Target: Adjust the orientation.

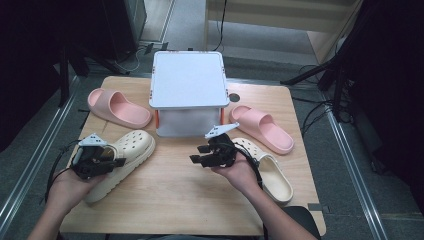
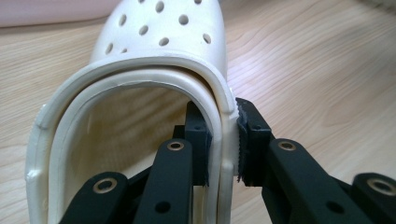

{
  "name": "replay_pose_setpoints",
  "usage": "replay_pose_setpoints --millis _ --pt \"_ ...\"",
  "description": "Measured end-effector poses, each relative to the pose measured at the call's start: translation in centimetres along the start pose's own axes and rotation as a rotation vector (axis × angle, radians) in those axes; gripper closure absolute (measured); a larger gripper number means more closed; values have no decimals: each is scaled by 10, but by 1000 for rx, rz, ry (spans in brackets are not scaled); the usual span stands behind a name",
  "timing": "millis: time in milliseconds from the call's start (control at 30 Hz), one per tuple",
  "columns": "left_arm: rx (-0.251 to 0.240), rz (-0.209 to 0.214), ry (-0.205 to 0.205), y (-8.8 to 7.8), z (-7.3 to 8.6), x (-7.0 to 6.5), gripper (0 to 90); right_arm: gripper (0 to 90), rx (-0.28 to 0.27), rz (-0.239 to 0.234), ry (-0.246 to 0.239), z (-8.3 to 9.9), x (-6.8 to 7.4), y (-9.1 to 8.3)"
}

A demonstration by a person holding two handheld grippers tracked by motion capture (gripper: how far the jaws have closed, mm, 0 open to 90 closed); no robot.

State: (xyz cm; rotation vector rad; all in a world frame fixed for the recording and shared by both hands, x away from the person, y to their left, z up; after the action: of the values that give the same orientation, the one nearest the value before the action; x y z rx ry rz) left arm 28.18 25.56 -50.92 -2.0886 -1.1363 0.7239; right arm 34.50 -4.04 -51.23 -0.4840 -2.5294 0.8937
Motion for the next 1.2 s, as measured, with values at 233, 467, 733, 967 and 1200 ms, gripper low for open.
replay_pose_setpoints --millis 233,467,733,967,1200 --pt "-27 41 43 2 -15 -19 772 518 -4 10 7 4 1 -5" --pt "-5 85 95 15 -26 -39 771 514 -7 24 12 9 1 -11" --pt "28 144 155 31 -37 -62 770 514 -15 48 27 17 0 -19" --pt "40 177 197 44 -46 -80 770 512 -18 72 42 25 -1 -26" --pt "45 206 239 58 -54 -97 769 511 -20 94 66 33 -1 -33"
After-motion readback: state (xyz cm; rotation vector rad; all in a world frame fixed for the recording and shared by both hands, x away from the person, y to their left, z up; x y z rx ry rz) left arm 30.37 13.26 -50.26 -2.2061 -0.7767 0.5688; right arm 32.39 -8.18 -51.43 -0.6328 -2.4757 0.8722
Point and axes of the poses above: each handheld gripper's, and its own axes: y roughly forward along the jaws, z roughly out of its underside, x roughly to its left, the point moved 6 cm from there along y, roughly forward along the jaws, and after that the axes turned 2 degrees about -z, right-handed, at the moved point
